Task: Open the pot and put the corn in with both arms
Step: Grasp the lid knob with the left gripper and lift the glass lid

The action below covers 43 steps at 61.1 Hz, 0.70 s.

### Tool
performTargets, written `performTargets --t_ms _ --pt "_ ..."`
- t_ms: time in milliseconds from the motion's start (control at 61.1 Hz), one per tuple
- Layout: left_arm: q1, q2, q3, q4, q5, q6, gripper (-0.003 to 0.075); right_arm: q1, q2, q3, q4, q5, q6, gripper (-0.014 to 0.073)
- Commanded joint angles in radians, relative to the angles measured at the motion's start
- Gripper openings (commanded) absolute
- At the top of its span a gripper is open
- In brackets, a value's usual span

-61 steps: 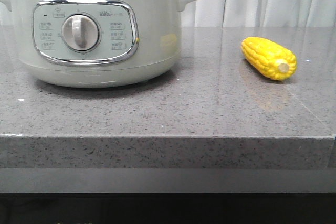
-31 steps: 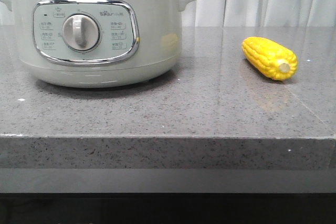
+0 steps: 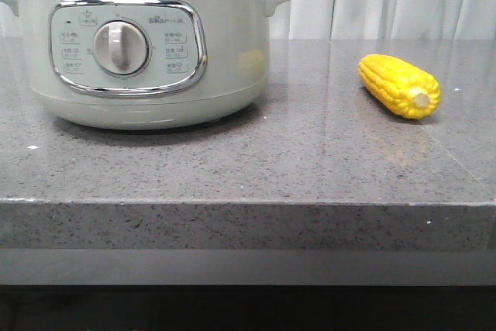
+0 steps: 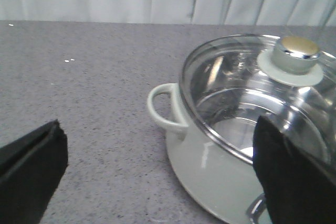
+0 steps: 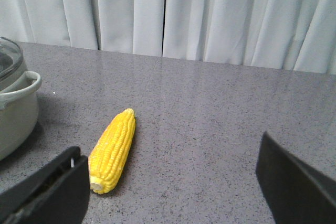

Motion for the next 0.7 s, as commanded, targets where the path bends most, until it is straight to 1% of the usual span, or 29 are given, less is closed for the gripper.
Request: performTargets --t_ms 0,180,343,507,687 --pt "-0.064 0.104 -0.139 -0.012 0.008 0.003 0.0692 -0.002 0.016 -0.038 -0.008 -0.076 -0.005 0.0654" --pt "-0.173 0.337 -0.413 -0.034 0.19 0.003 0.0692 -0.002 0.016 -0.038 -0.008 -0.075 -0.005 0.0654" --pt "-0.217 0.535 -0.666 -0.076 0.333 0.003 0.0692 -0.002 0.016 -0.038 -0.008 -0.068 -0.005 0.0654" --pt "-0.233 0.696 -0.866 -0.085 0.419 0.003 0.0692 -0.002 0.016 -0.038 -0.008 -0.061 -0.005 0.0654" --pt "-0.235 0.821 -0.996 -0.076 0.465 0.003 0.0692 -0.002 0.016 -0.038 -0.008 -0.061 -0.005 0.0654"
